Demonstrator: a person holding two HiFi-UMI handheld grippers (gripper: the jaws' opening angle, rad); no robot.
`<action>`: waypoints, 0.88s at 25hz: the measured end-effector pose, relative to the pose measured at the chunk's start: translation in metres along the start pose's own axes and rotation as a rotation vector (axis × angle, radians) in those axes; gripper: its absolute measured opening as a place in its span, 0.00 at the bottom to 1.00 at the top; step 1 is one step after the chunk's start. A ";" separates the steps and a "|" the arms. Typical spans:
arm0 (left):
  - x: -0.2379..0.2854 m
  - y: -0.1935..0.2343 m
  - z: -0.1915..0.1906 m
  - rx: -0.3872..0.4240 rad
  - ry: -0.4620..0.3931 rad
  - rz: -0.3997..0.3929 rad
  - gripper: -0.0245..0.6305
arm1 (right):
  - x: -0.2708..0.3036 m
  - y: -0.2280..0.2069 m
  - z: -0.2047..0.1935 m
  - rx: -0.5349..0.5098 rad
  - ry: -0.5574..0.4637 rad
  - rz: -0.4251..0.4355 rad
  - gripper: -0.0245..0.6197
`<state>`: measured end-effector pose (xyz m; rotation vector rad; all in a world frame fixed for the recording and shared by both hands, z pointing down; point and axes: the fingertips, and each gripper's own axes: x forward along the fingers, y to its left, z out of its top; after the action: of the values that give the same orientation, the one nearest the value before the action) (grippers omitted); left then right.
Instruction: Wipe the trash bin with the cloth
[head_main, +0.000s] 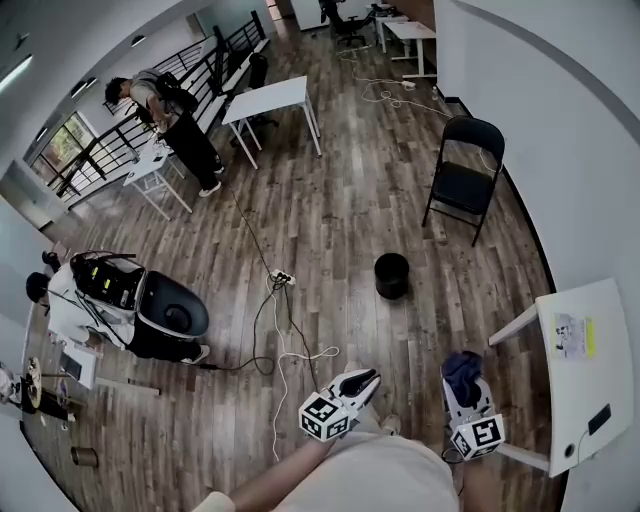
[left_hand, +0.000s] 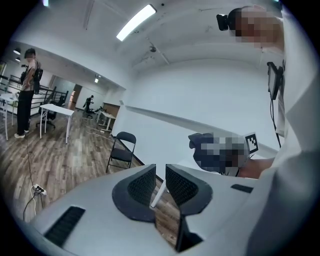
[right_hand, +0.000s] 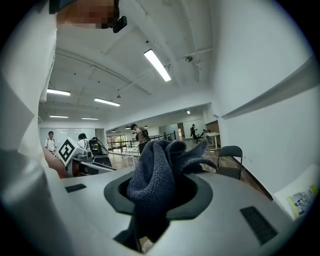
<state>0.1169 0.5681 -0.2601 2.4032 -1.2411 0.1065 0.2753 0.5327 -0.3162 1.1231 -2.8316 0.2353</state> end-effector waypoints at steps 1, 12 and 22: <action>0.001 0.007 0.002 -0.005 0.000 -0.001 0.15 | 0.007 0.000 0.001 -0.002 0.004 -0.001 0.20; 0.054 0.105 0.059 0.012 0.026 -0.083 0.15 | 0.111 -0.029 0.026 0.008 0.002 -0.072 0.20; 0.094 0.209 0.119 0.026 0.026 -0.156 0.15 | 0.222 -0.048 0.057 -0.013 -0.009 -0.133 0.20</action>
<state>-0.0079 0.3419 -0.2723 2.5028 -1.0429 0.1075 0.1453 0.3389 -0.3365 1.3071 -2.7473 0.2024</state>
